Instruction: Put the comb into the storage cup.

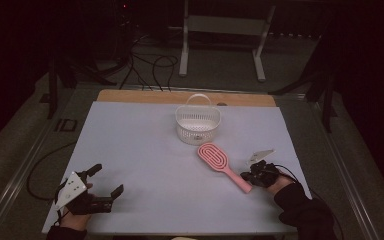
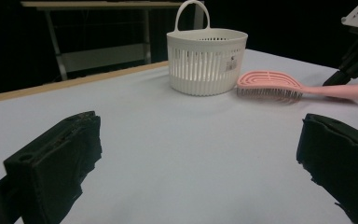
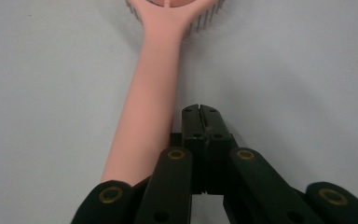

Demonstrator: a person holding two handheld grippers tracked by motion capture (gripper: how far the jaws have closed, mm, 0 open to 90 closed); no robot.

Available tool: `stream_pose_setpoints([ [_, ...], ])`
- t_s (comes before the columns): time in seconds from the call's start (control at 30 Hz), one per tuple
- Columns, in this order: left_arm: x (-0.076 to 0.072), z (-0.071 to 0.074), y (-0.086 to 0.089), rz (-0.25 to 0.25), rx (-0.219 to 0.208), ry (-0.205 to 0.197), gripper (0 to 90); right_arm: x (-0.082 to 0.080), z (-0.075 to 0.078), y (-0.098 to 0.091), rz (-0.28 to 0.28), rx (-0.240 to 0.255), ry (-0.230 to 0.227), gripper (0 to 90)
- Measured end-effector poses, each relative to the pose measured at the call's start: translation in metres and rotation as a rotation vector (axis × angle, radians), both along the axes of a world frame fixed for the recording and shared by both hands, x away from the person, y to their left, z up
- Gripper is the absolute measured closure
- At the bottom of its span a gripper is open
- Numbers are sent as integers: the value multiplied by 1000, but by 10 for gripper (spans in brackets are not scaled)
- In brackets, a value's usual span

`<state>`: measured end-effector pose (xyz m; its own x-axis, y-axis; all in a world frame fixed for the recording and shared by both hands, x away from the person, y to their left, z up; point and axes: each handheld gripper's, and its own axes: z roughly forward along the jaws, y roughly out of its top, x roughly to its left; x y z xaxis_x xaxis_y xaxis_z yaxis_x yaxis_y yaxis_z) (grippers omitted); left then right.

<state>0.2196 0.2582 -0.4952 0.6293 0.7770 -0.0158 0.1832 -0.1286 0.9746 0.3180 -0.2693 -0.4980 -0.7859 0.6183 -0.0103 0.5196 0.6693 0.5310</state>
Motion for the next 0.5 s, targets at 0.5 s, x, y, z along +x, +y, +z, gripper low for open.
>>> stream_pose_setpoints([
  [0.5,0,0,0,2,-2,0,0,1,11,-5,-57,-24,-36,900],
])
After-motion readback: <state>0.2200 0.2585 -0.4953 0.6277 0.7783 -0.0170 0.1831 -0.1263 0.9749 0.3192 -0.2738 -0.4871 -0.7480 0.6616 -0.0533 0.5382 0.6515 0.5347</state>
